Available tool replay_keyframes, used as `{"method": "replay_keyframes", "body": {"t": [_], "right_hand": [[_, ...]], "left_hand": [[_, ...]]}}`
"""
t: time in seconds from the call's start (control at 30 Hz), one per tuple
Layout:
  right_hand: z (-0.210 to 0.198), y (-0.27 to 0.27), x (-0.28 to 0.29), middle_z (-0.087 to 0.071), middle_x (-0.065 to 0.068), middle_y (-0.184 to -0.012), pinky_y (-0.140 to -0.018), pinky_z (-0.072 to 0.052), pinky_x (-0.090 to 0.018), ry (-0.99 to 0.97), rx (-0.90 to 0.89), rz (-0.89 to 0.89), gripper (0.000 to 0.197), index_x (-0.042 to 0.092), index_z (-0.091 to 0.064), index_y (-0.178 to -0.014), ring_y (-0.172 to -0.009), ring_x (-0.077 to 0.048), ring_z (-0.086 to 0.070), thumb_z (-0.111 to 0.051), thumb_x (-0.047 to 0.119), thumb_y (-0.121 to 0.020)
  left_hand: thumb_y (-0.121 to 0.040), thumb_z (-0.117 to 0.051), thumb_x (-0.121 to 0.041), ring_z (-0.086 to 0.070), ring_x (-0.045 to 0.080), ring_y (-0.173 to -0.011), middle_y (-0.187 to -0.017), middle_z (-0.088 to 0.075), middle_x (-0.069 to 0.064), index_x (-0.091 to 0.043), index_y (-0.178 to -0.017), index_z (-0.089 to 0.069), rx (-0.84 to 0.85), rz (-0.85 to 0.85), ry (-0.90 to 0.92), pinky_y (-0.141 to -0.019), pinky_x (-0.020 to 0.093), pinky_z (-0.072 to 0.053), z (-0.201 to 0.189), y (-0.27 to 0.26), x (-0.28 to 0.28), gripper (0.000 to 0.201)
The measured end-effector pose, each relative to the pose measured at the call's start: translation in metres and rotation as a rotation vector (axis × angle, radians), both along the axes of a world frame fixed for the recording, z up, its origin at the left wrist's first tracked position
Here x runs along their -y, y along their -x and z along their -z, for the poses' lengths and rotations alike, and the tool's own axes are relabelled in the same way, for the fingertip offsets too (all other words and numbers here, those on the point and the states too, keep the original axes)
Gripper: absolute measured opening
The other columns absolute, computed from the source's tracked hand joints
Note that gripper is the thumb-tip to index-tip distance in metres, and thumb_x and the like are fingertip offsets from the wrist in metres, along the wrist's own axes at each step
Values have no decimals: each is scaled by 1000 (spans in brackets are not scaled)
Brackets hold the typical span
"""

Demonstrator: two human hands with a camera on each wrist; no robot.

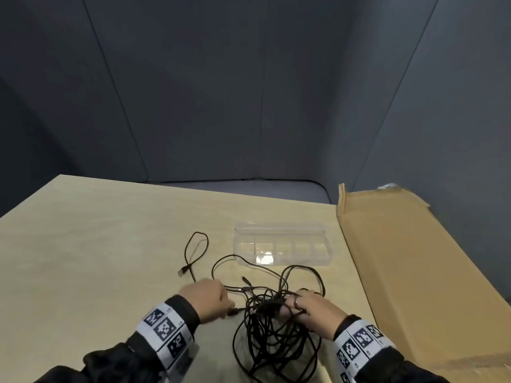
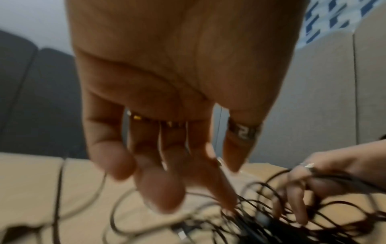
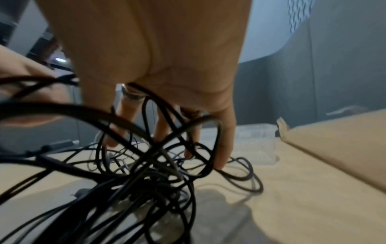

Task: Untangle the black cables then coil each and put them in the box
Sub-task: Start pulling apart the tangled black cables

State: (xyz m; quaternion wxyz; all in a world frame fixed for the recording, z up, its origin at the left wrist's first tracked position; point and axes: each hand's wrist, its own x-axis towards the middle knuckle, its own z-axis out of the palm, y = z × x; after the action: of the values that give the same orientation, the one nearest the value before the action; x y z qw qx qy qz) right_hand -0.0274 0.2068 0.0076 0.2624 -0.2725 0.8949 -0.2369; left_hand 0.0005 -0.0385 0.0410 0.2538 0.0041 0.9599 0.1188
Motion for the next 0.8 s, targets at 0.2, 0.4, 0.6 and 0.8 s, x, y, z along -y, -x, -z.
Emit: {"method": "replay_keyframes", "body": {"t": [0.2,0.4,0.6,0.8], "right_hand": [[-9,5,-7,-72,-3,-72,-73,-47,-26,472,300,409,44,16,-58,-60,-64,-9,-59,-41,21,-99],[-17,-1,-28,-64,-16,-61,-41,-36,-17,612,403,694,40,13,-44,-64,-50,-16,-60,-43,36,-97],[-5,-9,-59,-55,-5,-56,-52,-54,-31,651,452,892,28,5,-50,-93,-65,-30,-70,-58,31,-91],[-31,-14,-48,-36,12,-128,-100,-33,-28,434,-238,499,62,51,-38,-118,-121,-7,-37,-71,56,-66]], "left_hand": [[-81,-64,-23,-54,7,-86,-90,-58,-13,-28,-109,-59,303,121,-340,-78,20,-45,45,-20,-19,29],[-85,-60,-1,-57,4,-61,-72,-58,-9,-30,-79,-62,211,-172,-896,-63,23,-49,41,-30,-20,29],[-89,-56,-2,-56,19,-67,-82,-63,0,-16,-105,-68,139,-407,-1136,-69,32,-51,10,-19,-5,24],[-91,-55,-5,-55,10,-51,-81,-68,1,-12,-105,-64,52,-252,-1129,-51,23,-41,-26,-6,-20,18]]}}
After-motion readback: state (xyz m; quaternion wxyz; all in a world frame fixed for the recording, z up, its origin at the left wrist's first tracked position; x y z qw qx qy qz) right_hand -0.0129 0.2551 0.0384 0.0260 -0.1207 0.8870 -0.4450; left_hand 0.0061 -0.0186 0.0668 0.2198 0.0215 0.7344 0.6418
